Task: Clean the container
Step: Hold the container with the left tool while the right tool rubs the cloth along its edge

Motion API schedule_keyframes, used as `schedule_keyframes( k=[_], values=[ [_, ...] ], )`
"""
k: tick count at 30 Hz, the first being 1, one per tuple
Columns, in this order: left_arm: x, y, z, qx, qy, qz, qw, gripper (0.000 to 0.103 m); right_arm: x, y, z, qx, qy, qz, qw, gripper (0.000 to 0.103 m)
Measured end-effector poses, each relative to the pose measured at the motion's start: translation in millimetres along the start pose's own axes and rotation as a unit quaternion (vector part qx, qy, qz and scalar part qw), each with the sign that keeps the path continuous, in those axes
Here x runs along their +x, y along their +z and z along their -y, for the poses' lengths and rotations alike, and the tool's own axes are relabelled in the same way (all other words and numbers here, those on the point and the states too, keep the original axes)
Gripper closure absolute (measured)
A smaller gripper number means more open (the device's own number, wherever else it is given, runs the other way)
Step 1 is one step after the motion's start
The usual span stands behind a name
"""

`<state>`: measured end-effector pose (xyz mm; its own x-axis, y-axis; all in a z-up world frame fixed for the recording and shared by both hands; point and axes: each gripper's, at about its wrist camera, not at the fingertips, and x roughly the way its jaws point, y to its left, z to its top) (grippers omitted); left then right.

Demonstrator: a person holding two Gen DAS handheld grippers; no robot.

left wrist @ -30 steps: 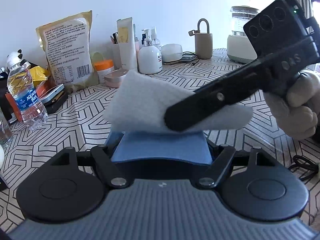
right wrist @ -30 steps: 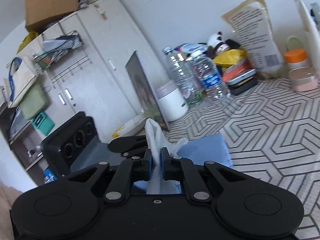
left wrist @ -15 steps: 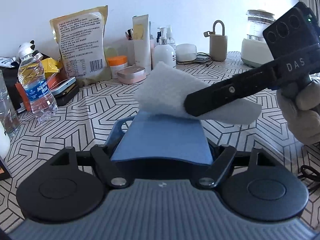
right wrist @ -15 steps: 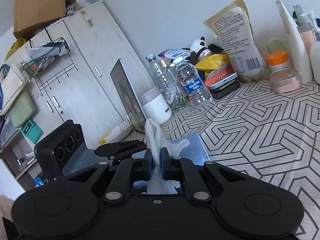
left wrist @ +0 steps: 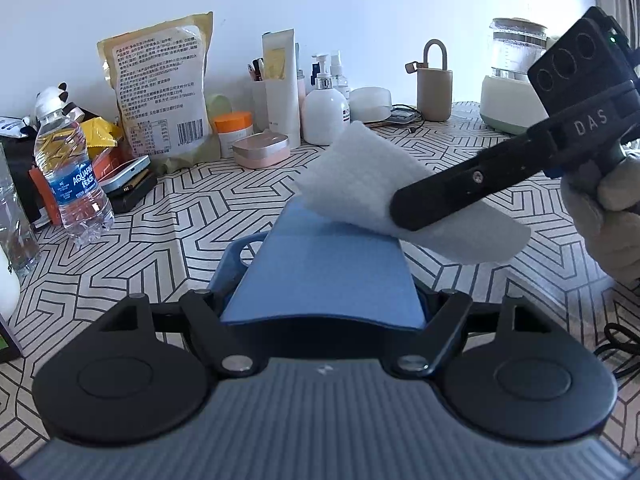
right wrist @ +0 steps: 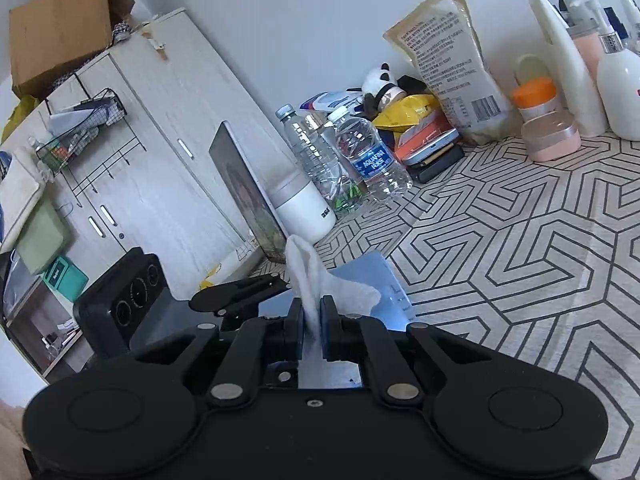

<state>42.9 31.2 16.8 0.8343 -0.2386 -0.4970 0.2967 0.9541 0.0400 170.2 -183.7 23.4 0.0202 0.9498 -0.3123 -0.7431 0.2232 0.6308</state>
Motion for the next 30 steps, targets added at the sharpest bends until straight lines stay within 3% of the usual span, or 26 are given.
schedule_keyframes(
  k=[2,3,5,13,16,25,27,30],
  values=[
    [1.5,0.1,1.6,0.005,-0.003,-0.005,1.0,0.028,-1.0,0.2,1.1,-0.003,-0.024,-0.002,1.0,0.093],
    [2.7,0.1,2.9,0.008,0.002,-0.009,0.9999,0.027,0.8,-0.4,2.8,-0.005,-0.05,-0.011,0.999,0.081],
    [3.4,-0.2,3.1,0.009,0.006,-0.011,0.9999,0.027,6.2,-2.4,7.5,0.0,-0.08,-0.029,0.996,0.081],
    [4.6,-0.3,2.9,0.008,0.01,-0.012,0.9998,0.027,15.5,-4.1,6.9,-0.023,-0.118,-0.051,0.991,0.082],
    [4.5,-0.5,2.7,0.007,0.009,-0.012,0.9999,0.027,14.7,-4.1,4.7,-0.031,-0.117,-0.051,0.991,0.082],
    [3.7,-0.9,-1.3,0.005,0.009,-0.011,0.9999,0.027,2.9,-0.3,-8.3,-0.046,-0.033,-0.012,0.998,0.078],
    [3.9,-0.8,-0.8,0.002,0.008,-0.011,0.9999,0.027,4.2,-2.4,-21.0,-0.086,-0.043,-0.01,0.995,0.073],
    [3.7,-0.9,0.7,0.005,0.0,-0.011,0.9999,0.027,7.1,-5.9,-42.1,-0.135,-0.01,-0.005,0.991,0.071]
  ],
)
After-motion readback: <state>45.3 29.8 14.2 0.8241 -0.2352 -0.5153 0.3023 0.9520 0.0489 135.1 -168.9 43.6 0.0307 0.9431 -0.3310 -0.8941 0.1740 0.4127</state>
